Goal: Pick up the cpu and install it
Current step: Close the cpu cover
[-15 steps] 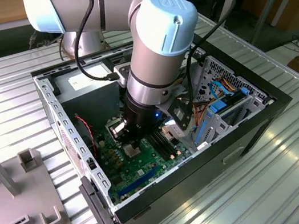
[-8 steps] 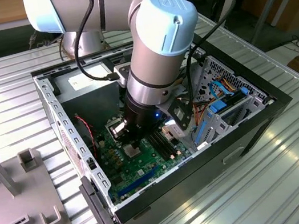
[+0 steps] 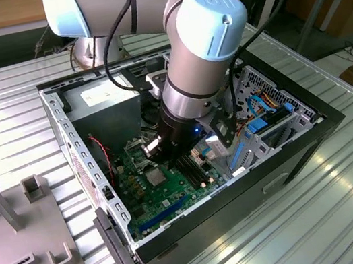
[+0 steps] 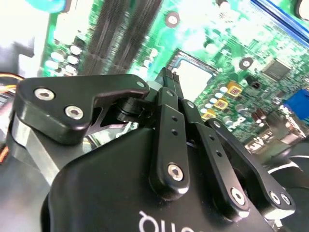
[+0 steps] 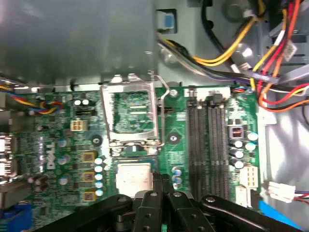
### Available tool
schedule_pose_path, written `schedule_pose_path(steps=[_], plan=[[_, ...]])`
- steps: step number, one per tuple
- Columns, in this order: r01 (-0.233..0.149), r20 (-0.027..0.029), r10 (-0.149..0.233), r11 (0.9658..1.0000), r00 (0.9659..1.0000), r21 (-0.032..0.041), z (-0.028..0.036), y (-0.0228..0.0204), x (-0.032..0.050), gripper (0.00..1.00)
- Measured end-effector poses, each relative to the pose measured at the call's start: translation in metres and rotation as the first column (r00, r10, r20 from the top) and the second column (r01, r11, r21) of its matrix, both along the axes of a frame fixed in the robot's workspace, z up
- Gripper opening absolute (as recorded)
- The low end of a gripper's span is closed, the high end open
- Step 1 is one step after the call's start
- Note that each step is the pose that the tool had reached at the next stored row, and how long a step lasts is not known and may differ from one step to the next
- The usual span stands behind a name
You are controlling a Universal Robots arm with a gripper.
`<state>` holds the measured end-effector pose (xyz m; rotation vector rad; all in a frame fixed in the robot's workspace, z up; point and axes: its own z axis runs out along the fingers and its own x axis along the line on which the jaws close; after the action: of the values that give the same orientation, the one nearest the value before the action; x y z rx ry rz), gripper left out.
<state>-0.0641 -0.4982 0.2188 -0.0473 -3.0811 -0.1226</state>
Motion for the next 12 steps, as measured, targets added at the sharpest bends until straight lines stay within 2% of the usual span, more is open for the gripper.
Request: schedule_pose_path(steps=[7,12], plan=[[0.000,0.0000,0.000,1.0000,1.0000,0.0000,-0.0004,0.0000,0.0004,0.11],[0.000,-0.0014,0.000,1.0000,1.0000,-0.0004,-0.0027,-0.0002,-0.0133,0.11]])
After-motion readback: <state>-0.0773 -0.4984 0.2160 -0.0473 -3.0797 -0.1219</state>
